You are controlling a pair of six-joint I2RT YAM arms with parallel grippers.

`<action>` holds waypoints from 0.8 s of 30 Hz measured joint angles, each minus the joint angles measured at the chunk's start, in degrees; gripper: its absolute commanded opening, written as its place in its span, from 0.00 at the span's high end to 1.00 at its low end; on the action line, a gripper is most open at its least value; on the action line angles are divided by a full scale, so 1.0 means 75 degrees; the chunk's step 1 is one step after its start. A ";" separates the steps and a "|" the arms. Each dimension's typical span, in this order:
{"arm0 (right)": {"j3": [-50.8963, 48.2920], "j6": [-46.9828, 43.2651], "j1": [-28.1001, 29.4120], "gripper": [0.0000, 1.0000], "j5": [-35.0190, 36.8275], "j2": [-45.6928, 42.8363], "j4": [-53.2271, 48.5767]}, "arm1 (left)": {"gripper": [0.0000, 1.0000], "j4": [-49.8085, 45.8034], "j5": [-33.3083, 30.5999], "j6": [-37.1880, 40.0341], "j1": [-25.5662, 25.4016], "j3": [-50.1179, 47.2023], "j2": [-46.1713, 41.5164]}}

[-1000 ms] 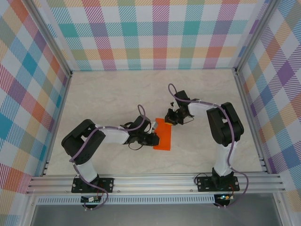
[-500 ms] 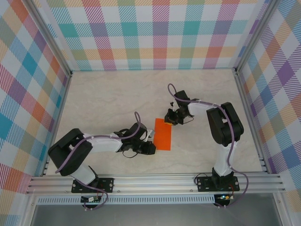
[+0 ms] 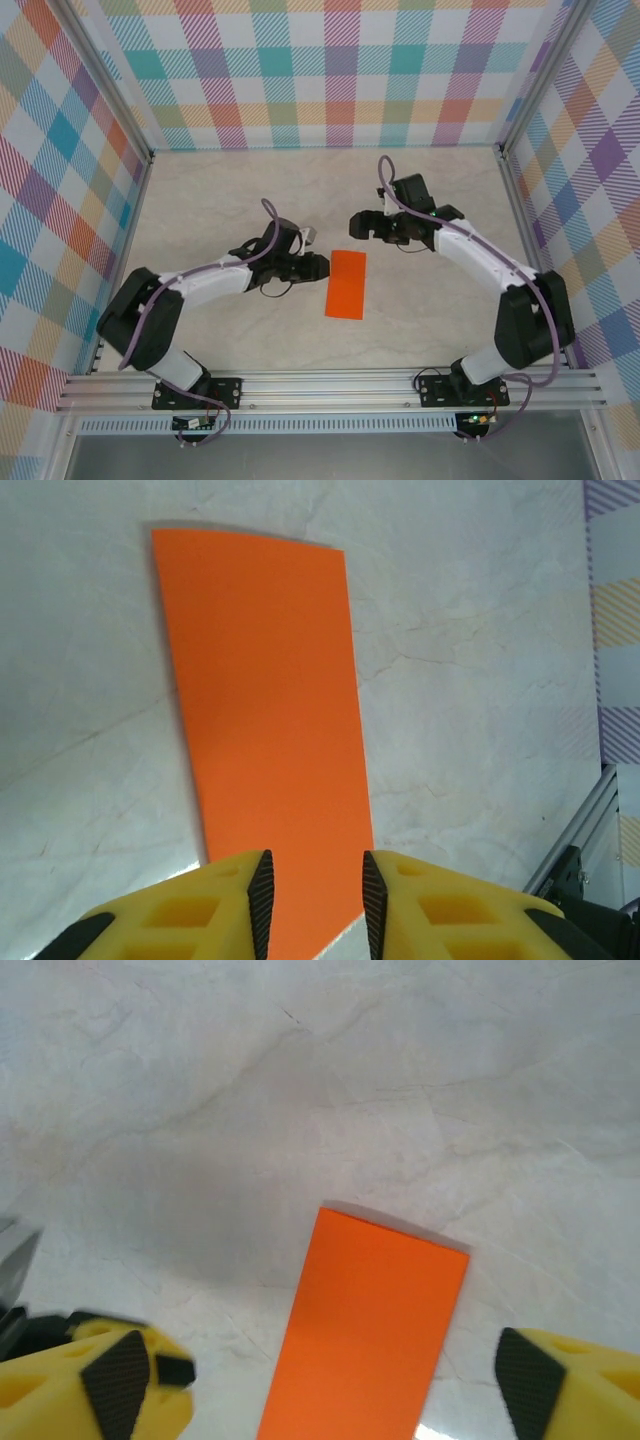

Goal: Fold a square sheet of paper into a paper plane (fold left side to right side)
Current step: First fold the square sheet of paper in half at the center of the table.

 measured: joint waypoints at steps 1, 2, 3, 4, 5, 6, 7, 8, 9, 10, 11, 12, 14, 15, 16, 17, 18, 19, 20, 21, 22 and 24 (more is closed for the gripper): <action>-0.0245 0.0015 0.0000 0.00 0.0017 -0.0236 -0.0020 | 0.73 0.0012 0.0076 -0.0003 0.0017 0.0224 0.0350; -0.0530 0.0023 0.0000 0.00 0.0015 -0.0440 -0.0026 | 0.74 0.0070 0.0125 -0.0017 0.0023 0.0405 0.0644; -0.0781 0.0041 0.0000 0.00 -0.0015 -0.0571 -0.0035 | 0.75 0.0117 0.0172 -0.0029 0.0032 0.0568 0.0898; -0.1084 0.0082 0.0000 0.00 -0.0067 -0.0699 -0.0050 | 0.76 0.0152 0.0219 -0.0035 0.0047 0.0761 0.1192; -0.1376 0.0143 0.0000 0.00 -0.0131 -0.0807 -0.0047 | 0.77 0.0175 0.0242 -0.0055 0.0058 0.0918 0.1431; -0.1652 0.0216 0.0000 0.00 -0.0192 -0.0903 -0.0047 | 0.77 0.0187 0.0251 -0.0061 0.0067 0.1046 0.1635; -0.1935 0.0291 0.0000 0.00 -0.0265 -0.1003 -0.0052 | 0.78 0.0204 0.0248 -0.0079 0.0079 0.1166 0.1830; -0.2177 0.0370 0.0000 0.00 -0.0344 -0.1087 -0.0052 | 0.80 0.0219 0.0245 -0.0090 0.0087 0.1268 0.2005; -0.2328 0.0420 0.0000 0.00 -0.0391 -0.1145 -0.0055 | 0.80 0.0236 0.0245 -0.0108 0.0090 0.1335 0.2130; -0.2465 0.0466 0.0000 0.00 -0.0449 -0.1204 -0.0058 | 0.81 0.0303 0.0239 -0.0125 0.0090 0.1387 0.2267; -0.2544 0.0504 0.0000 0.00 -0.0498 -0.1241 -0.0052 | 0.81 0.0350 0.0221 -0.0143 0.0093 0.1416 0.2369; -0.2579 0.0536 0.0000 0.00 -0.0554 -0.1259 -0.0052 | 0.81 0.0373 0.0210 -0.0152 0.0093 0.1422 0.2439; -0.2588 0.0612 0.0000 0.00 -0.0673 -0.1265 -0.0003 | 0.82 0.0370 0.0134 -0.0172 0.0093 0.1422 0.2524; -0.2588 0.0644 0.0000 0.00 -0.0729 -0.1265 0.0035 | 0.82 0.0370 0.0096 -0.0172 0.0093 0.1422 0.2535; -0.2588 0.0697 0.0000 0.00 -0.0796 -0.1259 0.0090 | 0.82 0.0367 0.0067 -0.0172 0.0093 0.1422 0.2538; -0.2588 0.0752 0.0000 0.01 -0.0871 -0.1230 0.0160 | 0.82 0.0370 0.0032 -0.0172 0.0093 0.1422 0.2538; -0.2588 0.0816 0.0000 0.03 -0.0927 -0.1186 0.0219 | 0.82 0.0376 0.0015 -0.0172 0.0093 0.1422 0.2538; -0.2585 0.0886 0.0000 0.05 -0.0991 -0.1090 0.0309 | 0.82 0.0373 0.0003 -0.0169 0.0093 0.1416 0.2538; -0.2585 0.0965 0.0003 0.06 -0.1052 -0.0973 0.0391 | 0.83 0.0388 -0.0023 -0.0169 0.0093 0.1396 0.2538; -0.2585 0.1046 0.0000 0.07 -0.1102 -0.0854 0.0452 | 0.83 0.0396 -0.0044 -0.0169 0.0093 0.1378 0.2538; -0.2585 0.1131 0.0000 0.08 -0.1174 -0.0682 0.0533 | 0.83 0.0414 -0.0055 -0.0169 0.0093 0.1338 0.2538; -0.2585 0.1332 0.0000 0.12 -0.1332 -0.0358 0.0702 | 0.83 0.0545 -0.0067 -0.0169 0.0099 0.1253 0.2535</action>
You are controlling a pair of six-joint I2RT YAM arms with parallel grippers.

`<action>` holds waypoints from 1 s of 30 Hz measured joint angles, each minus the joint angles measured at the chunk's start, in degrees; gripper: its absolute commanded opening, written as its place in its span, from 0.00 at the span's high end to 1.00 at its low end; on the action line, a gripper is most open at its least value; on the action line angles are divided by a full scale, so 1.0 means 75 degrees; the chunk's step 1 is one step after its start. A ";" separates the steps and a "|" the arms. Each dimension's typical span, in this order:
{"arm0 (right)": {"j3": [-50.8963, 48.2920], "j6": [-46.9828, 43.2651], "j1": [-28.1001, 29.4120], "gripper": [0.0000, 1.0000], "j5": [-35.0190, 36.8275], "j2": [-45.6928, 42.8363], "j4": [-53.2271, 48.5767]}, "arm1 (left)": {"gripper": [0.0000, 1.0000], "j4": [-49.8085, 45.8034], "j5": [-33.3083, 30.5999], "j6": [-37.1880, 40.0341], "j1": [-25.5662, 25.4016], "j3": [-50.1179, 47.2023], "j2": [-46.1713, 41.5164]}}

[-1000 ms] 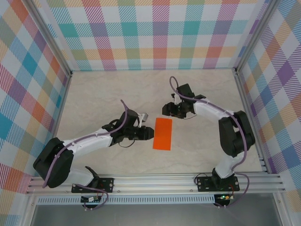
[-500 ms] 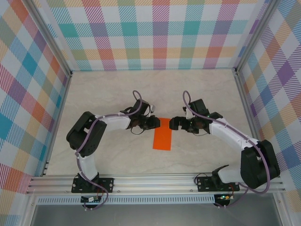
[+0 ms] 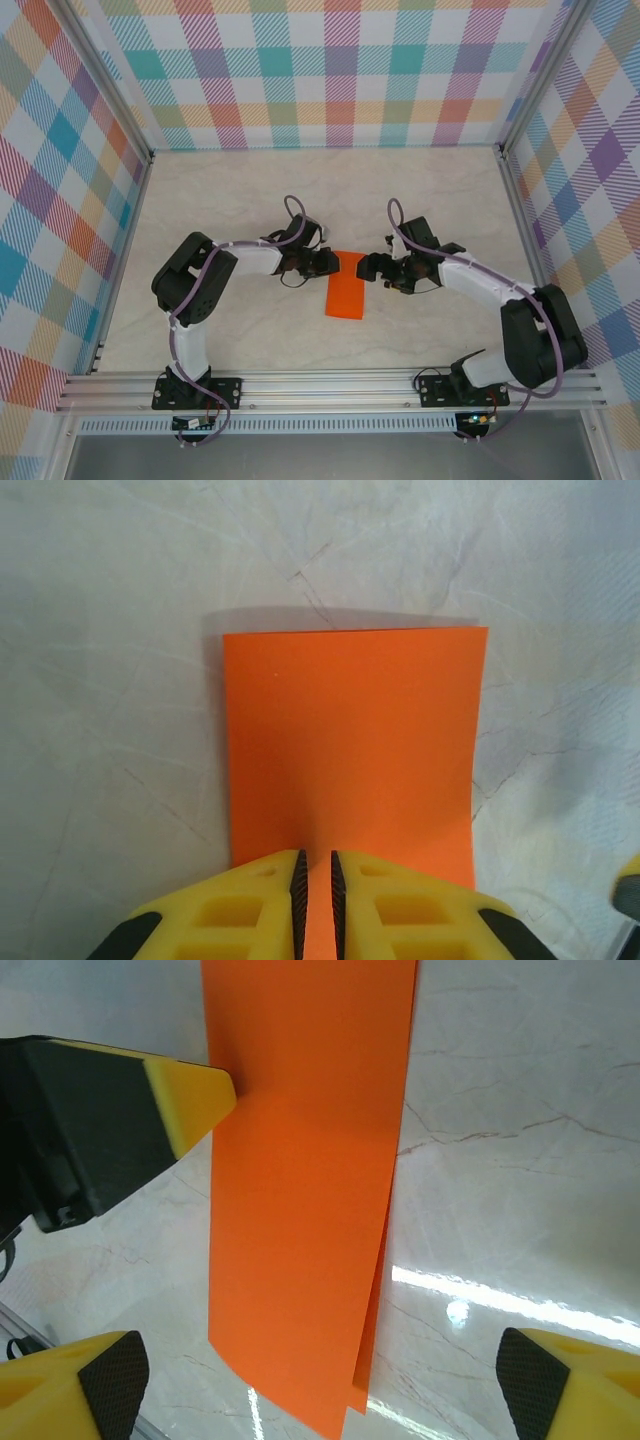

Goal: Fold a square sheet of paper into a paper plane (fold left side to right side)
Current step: Fold the triangle a second time at the center of the table.

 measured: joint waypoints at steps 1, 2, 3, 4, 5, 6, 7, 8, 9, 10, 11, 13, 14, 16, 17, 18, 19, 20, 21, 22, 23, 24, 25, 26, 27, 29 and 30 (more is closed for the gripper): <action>0.0000 0.0128 0.0000 0.14 -0.0099 0.0184 0.0111 | 0.83 0.0035 0.0000 -0.0003 0.0000 -0.0020 0.0000; 0.0003 0.0256 0.0000 0.17 -0.0207 0.0361 0.0216 | 0.83 0.0067 0.0000 -0.0003 0.0000 -0.0041 -0.0003; 0.0003 0.0370 0.0000 0.19 -0.0294 0.0501 0.0303 | 0.83 0.0125 0.0003 -0.0003 0.0000 -0.0070 -0.0009; 0.0003 0.0501 0.0000 0.21 -0.0411 0.0682 0.0423 | 0.83 0.0189 0.0003 -0.0006 0.0003 -0.0108 -0.0017; 0.0009 0.0606 0.0000 0.23 -0.0519 0.0848 0.0527 | 0.83 0.0230 0.0003 -0.0026 0.0003 -0.0134 -0.0023; 0.0017 0.0708 0.0000 0.24 -0.0595 0.0965 0.0600 | 0.83 0.0259 0.0006 -0.0032 0.0009 -0.0152 -0.0032; 0.0026 0.0790 0.0000 0.25 -0.0676 0.1102 0.0682 | 0.83 0.0286 0.0009 -0.0058 0.0012 -0.0160 -0.0032; 0.0032 0.0889 0.0000 0.27 -0.0755 0.1218 0.0758 | 0.83 0.0315 0.0026 -0.0087 0.0017 -0.0172 -0.0032; 0.0035 0.0950 0.0000 0.28 -0.0825 0.1297 0.0822 | 0.83 0.0341 0.0029 -0.0096 0.0020 -0.0184 -0.0032; 0.0035 0.1035 0.0000 0.29 -0.0898 0.1378 0.0909 | 0.83 0.0376 0.0032 -0.0117 0.0023 -0.0204 -0.0035; 0.0035 0.1116 0.0000 0.31 -0.0968 0.1440 0.0997 | 0.84 0.0379 0.0035 -0.0128 0.0026 -0.0204 -0.0035; 0.0038 0.1288 0.0003 0.35 -0.1125 0.1585 0.1207 | 0.84 0.0382 0.0038 -0.0146 0.0029 -0.0204 -0.0035; 0.0044 0.1364 0.0000 0.37 -0.1192 0.1670 0.1311 | 0.84 0.0385 0.0041 -0.0149 0.0029 -0.0204 -0.0035; 0.0058 0.1530 -0.0020 0.40 -0.1288 0.1763 0.1434 | 0.83 0.0402 0.0061 -0.0163 0.0029 -0.0221 -0.0038; 0.0058 0.1591 -0.0020 0.43 -0.1306 0.1807 0.1545 | 0.83 0.0437 0.0061 -0.0166 0.0029 -0.0251 -0.0052; 0.0061 0.1638 -0.0003 0.44 -0.1338 0.1851 0.1638 | 0.83 0.0478 0.0061 -0.0169 0.0029 -0.0277 -0.0070; 0.0061 0.1705 0.0003 0.46 -0.1352 0.1897 0.1716 | 0.82 0.0542 0.0058 -0.0169 0.0029 -0.0323 -0.0093; 0.0061 0.1746 0.0003 0.49 -0.1352 0.1926 0.1772 | 0.80 0.0592 0.0061 -0.0166 0.0029 -0.0382 -0.0137; 0.0067 0.1772 0.0003 0.50 -0.1352 0.1941 0.1801 | 0.79 0.0595 0.0055 -0.0166 0.0029 -0.0446 -0.0204; 0.0085 0.1789 0.0003 0.53 -0.1352 0.1941 0.1836 | 0.76 0.0592 0.0050 -0.0160 0.0029 -0.0539 -0.0306; 0.0114 0.1813 0.0003 0.55 -0.1352 0.1941 0.1856 | 0.72 0.0580 0.0032 -0.0134 0.0029 -0.0662 -0.0469; 0.0154 0.1833 0.0003 0.56 -0.1349 0.1941 0.1862 | 0.69 0.0560 0.0020 -0.0108 0.0029 -0.0764 -0.0635; 0.0210 0.1839 0.0003 0.56 -0.1343 0.1941 0.1877 | 0.64 0.0533 -0.0006 -0.0047 0.0029 -0.0877 -0.0886; 0.0274 0.1848 0.0000 0.57 -0.1341 0.1941 0.1880 | 0.60 0.0533 -0.0050 0.0052 0.0029 -0.1003 -0.1183; 0.0332 0.1848 0.0000 0.57 -0.1338 0.1941 0.1877 | 0.56 0.0536 -0.0079 0.0119 0.0029 -0.1113 -0.1472; 0.0481 0.1845 -0.0015 0.58 -0.1338 0.1941 0.1865 | 0.47 0.0530 -0.0149 0.0434 0.0000 -0.1387 -0.2308; 0.0554 0.1839 -0.0032 0.58 -0.1341 0.1941 0.1836 | 0.43 0.0504 -0.0221 0.0627 -0.0082 -0.1501 -0.2736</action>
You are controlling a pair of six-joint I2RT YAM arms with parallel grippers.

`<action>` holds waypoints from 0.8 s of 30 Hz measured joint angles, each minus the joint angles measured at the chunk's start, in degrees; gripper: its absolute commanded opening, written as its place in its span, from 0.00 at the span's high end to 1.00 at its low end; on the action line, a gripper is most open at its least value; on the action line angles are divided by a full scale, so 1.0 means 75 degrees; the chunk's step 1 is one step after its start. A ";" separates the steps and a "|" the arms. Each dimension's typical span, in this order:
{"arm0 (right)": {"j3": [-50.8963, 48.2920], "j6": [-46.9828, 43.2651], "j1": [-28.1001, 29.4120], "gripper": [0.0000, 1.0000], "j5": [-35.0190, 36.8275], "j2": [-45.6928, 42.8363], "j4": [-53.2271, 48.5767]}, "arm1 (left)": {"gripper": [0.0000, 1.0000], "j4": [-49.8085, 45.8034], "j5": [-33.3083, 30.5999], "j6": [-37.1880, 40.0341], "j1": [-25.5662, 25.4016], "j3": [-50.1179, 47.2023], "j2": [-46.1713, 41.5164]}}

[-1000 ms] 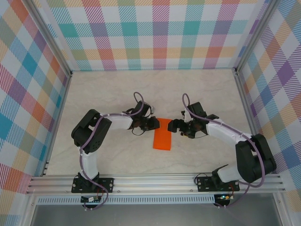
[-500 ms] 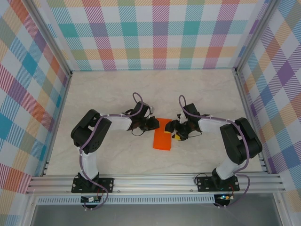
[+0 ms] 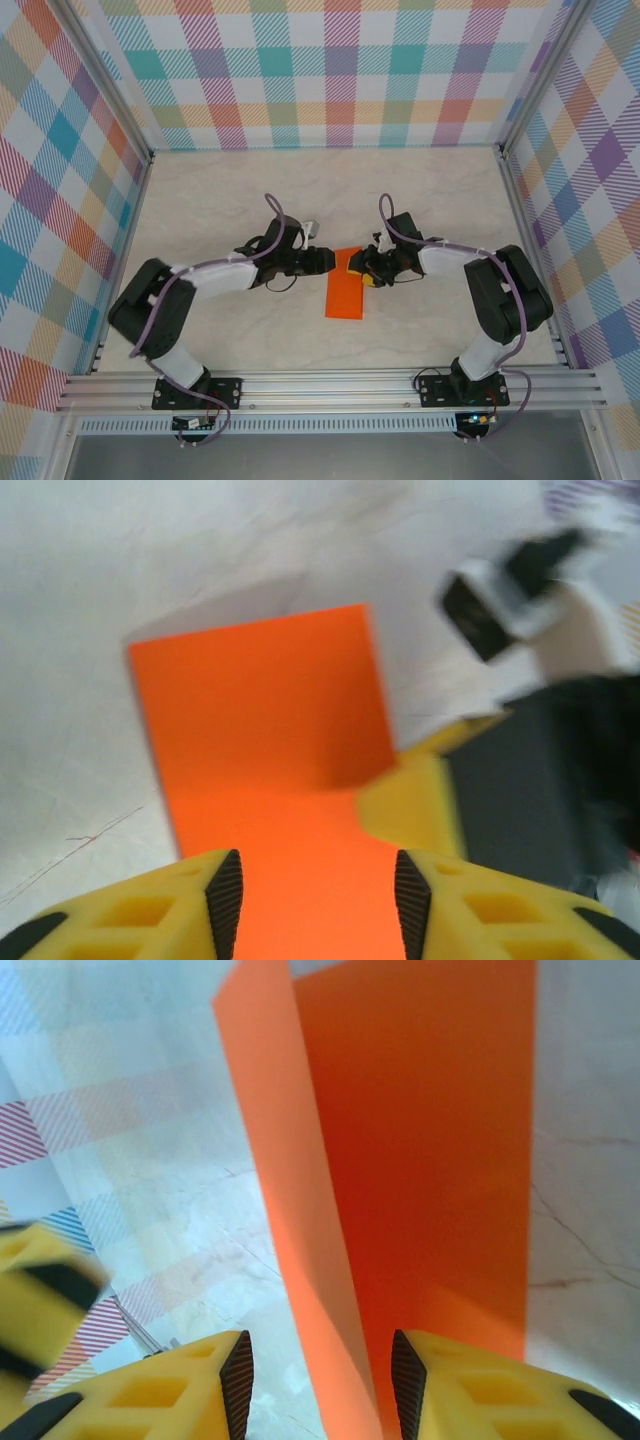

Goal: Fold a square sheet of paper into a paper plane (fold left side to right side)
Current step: Fold the triangle a second time at the center of the table.

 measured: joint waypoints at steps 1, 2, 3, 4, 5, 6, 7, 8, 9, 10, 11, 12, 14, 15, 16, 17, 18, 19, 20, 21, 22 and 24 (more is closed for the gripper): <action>0.0102 -0.0020 -0.0015 0.58 0.0000 0.0000 -0.0050 | 0.39 -0.0073 -0.0122 0.0230 -0.0082 -0.0099 -0.0425; 0.0216 -0.0041 -0.0035 0.58 0.0000 0.0000 -0.0114 | 0.37 -0.0166 -0.0283 0.0495 -0.0227 -0.0192 -0.0874; 0.0315 -0.0082 -0.0067 0.59 0.0000 0.0000 -0.0166 | 0.35 -0.0265 -0.0440 0.0723 -0.0437 -0.0259 -0.1241; 0.0420 -0.0114 -0.0085 0.58 0.0003 0.0000 -0.0227 | 0.34 -0.0382 -0.0592 0.0970 -0.0711 -0.0321 -0.1594; 0.0533 -0.0143 -0.0111 0.59 0.0003 0.0000 -0.0303 | 0.33 -0.0507 -0.0755 0.1204 -0.1040 -0.0376 -0.1886; 0.0641 -0.0169 -0.0122 0.59 0.0003 0.0000 -0.0376 | 0.32 -0.0600 -0.0903 0.1358 -0.1329 -0.0414 -0.2069; 0.0740 -0.0195 -0.0128 0.58 0.0000 0.0003 -0.0440 | 0.31 -0.0714 -0.1072 0.1513 -0.1658 -0.0458 -0.2215; 0.0833 -0.0224 -0.0134 0.59 0.0000 0.0003 -0.0501 | 0.30 -0.0842 -0.1320 0.1649 -0.1999 -0.0498 -0.2299; 0.0889 -0.0251 -0.0143 0.59 0.0000 0.0009 -0.0536 | 0.30 -0.0965 -0.1565 0.1746 -0.2296 -0.0513 -0.2314; 0.0944 -0.0265 -0.0149 0.59 0.0000 0.0032 -0.0571 | 0.29 -0.1099 -0.1824 0.1830 -0.2565 -0.0519 -0.2288; 0.0979 -0.0286 -0.0149 0.59 0.0000 0.0067 -0.0592 | 0.28 -0.1241 -0.2119 0.1877 -0.2844 -0.0519 -0.2218; 0.0994 -0.0294 -0.0149 0.59 0.0000 0.0099 -0.0624 | 0.27 -0.1338 -0.2396 0.1900 -0.3072 -0.0519 -0.2124; 0.1005 -0.0315 -0.0149 0.59 -0.0003 0.0181 -0.0711 | 0.25 -0.1542 -0.3040 0.1900 -0.3509 -0.0487 -0.1795; 0.1008 -0.0318 -0.0149 0.60 -0.0003 0.0219 -0.0746 | 0.24 -0.1617 -0.3325 0.1897 -0.3678 -0.0466 -0.1620; 0.1017 -0.0323 -0.0149 0.59 -0.0003 0.0256 -0.0801 | 0.23 -0.1743 -0.3669 0.1886 -0.3867 -0.0396 -0.1370; 0.1040 -0.0341 -0.0149 0.59 0.0000 0.0286 -0.0886 | 0.22 -0.1821 -0.3975 0.1862 -0.4028 -0.0315 -0.1119; 0.1058 -0.0356 -0.0149 0.59 -0.0003 0.0300 -0.0918 | 0.22 -0.1923 -0.4208 0.1848 -0.4135 -0.0210 -0.0903; 0.1081 -0.0370 -0.0149 0.60 -0.0003 0.0309 -0.0965 | 0.21 -0.1990 -0.4470 0.1830 -0.4246 -0.0082 -0.0650; 0.1105 -0.0370 -0.0149 0.60 -0.0003 0.0315 -0.0997 | 0.20 -0.2081 -0.4709 0.1810 -0.4339 0.0070 -0.0405; 0.1125 -0.0370 -0.0149 0.60 0.0000 0.0315 -0.1029 | 0.19 -0.2162 -0.4911 0.1807 -0.4418 0.0221 -0.0195; 0.1148 -0.0373 -0.0149 0.59 -0.0003 0.0318 -0.1061 | 0.18 -0.2261 -0.5115 0.1810 -0.4511 0.0414 0.0047; 0.1174 -0.0373 -0.0149 0.59 -0.0003 0.0318 -0.1084 | 0.17 -0.2387 -0.5426 0.1813 -0.4666 0.0781 0.0466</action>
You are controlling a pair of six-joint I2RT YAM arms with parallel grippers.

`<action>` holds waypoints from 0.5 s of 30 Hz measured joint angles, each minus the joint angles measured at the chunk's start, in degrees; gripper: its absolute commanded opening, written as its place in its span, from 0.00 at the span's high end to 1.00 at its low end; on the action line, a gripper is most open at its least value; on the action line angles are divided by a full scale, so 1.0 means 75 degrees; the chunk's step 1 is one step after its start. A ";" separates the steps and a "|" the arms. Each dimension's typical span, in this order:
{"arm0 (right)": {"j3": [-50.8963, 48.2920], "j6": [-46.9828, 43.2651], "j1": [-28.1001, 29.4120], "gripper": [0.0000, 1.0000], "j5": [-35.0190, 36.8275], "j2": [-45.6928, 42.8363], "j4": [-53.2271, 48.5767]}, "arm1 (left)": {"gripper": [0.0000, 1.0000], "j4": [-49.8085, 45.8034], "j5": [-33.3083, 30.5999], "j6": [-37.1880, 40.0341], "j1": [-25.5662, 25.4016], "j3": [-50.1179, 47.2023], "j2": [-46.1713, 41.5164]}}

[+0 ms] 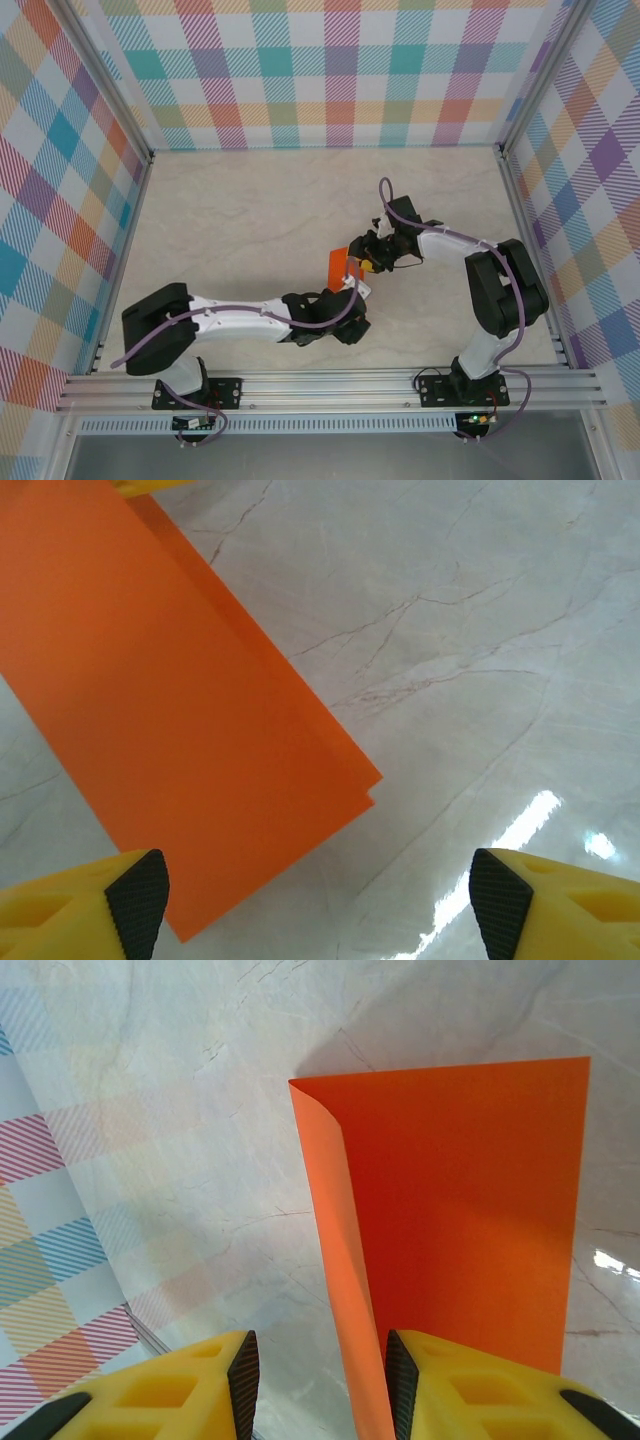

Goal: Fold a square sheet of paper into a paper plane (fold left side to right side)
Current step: Fold the triangle a second time at the center of the table.

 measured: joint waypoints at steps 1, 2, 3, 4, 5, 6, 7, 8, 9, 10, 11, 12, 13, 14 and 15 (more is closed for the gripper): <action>0.0006 0.0003 0.0000 0.60 0.0003 0.0000 -0.0006 | 0.17 -0.0093 -0.0175 0.0000 -0.0079 0.0207 0.0219; 0.0009 0.0003 0.0000 0.59 0.0003 0.0000 -0.0015 | 0.16 -0.0172 -0.0361 0.0000 -0.0149 0.0405 0.0423; 0.0012 0.0003 0.0000 0.59 0.0003 0.0000 -0.0023 | 0.16 -0.0245 -0.0527 0.0000 -0.0204 0.0560 0.0597; 0.0012 0.0000 0.0000 0.59 0.0000 0.0000 -0.0026 | 0.16 -0.0364 -0.0694 0.0000 -0.0254 0.0729 0.0772; 0.0012 0.0003 0.0000 0.59 0.0000 0.0000 -0.0026 | 0.17 -0.0510 -0.0868 0.0000 -0.0303 0.0921 0.0976; 0.0012 0.0003 0.0000 0.60 0.0003 0.0000 -0.0026 | 0.18 -0.0627 -0.1011 -0.0003 -0.0338 0.1070 0.1145; 0.0012 0.0003 0.0000 0.59 0.0000 0.0000 -0.0026 | 0.19 -0.0804 -0.1177 -0.0009 -0.0376 0.1279 0.1358; 0.0012 0.0003 0.0000 0.59 0.0003 0.0000 -0.0026 | 0.21 -0.0979 -0.1338 -0.0020 -0.0411 0.1483 0.1568; 0.0012 0.0000 0.0000 0.59 0.0000 0.0000 -0.0026 | 0.23 -0.1099 -0.1472 -0.0032 -0.0434 0.1635 0.1734; 0.0012 0.0000 0.0000 0.59 0.0003 0.0000 -0.0026 | 0.27 -0.1233 -0.1609 -0.0044 -0.0463 0.1789 0.1900; 0.0012 0.0000 0.0000 0.59 0.0003 0.0000 -0.0026 | 0.31 -0.1361 -0.1719 -0.0044 -0.0487 0.1906 0.2034; 0.0012 -0.0003 0.0000 0.60 0.0003 0.0000 -0.0029 | 0.34 -0.1419 -0.1795 -0.0070 -0.0504 0.1955 0.2104; 0.0012 -0.0009 0.0000 0.59 0.0003 0.0000 -0.0029 | 0.39 -0.1527 -0.1883 -0.0073 -0.0527 0.1979 0.2145; 0.0012 -0.0026 0.0000 0.59 0.0006 0.0000 -0.0032 | 0.45 -0.1614 -0.1967 -0.0061 -0.0545 0.1982 0.2148; 0.0015 -0.0055 0.0000 0.59 0.0009 0.0000 -0.0047 | 0.51 -0.1676 -0.2020 -0.0108 -0.0560 0.1982 0.2148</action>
